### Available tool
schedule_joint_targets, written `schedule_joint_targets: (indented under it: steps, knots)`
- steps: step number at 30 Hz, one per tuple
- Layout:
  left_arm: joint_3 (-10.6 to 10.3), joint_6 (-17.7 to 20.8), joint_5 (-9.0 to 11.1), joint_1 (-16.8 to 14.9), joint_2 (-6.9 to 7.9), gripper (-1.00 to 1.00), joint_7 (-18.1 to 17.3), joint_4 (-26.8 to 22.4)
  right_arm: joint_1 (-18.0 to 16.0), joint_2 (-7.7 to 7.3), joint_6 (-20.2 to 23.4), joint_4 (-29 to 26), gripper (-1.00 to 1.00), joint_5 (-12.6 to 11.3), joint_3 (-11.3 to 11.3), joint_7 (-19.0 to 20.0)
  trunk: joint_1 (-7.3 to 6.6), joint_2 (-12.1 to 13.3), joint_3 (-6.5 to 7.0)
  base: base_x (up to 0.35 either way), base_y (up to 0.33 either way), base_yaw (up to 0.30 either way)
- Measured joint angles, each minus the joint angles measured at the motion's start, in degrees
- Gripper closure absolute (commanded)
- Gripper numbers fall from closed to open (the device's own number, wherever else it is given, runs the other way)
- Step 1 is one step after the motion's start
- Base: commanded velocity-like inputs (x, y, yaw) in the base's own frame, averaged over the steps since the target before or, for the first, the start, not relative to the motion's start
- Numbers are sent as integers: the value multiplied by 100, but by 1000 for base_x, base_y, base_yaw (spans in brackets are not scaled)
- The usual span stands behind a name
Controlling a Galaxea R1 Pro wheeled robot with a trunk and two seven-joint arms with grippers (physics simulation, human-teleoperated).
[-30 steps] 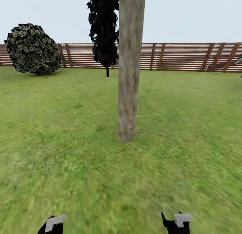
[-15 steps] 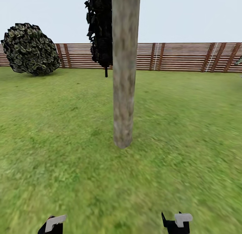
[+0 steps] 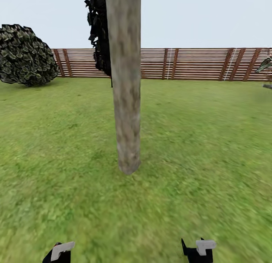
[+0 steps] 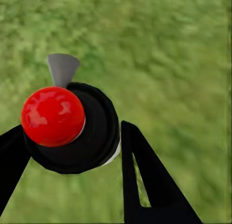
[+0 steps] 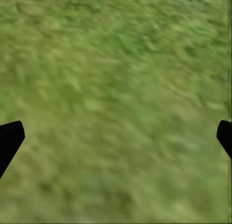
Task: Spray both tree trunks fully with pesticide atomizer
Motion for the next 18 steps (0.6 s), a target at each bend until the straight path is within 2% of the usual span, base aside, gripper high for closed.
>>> schedule_joint_targets:
  steps: [11,12,13,15,16,18]
  knots:
    - [-6,1,3,0,52,100,-47,5,-6,10,14,-42,-100,21,17,15,1,0,0,260,-136,-18]
    - [-9,5,2,-5,59,100,-57,-25,-7,2,12,-101,-100,25,17,18,1,0,0,151,-13,0]
    - [-14,10,-5,-44,66,100,-66,-67,-12,-10,18,-439,-100,67,21,31,1,0,1,77,-6,0]
    - [-17,11,-25,-82,71,100,-80,-89,-12,-14,81,-1035,-100,375,24,53,2,0,0,44,-4,0]
    - [-18,13,-44,-86,73,100,-92,-92,-11,-14,114,-1154,-100,479,23,56,2,0,0,20,-2,0]
    - [-33,24,-251,-89,95,100,-249,-101,-11,-11,433,-1669,-100,1227,23,45,3,0,0,11,-1,0]
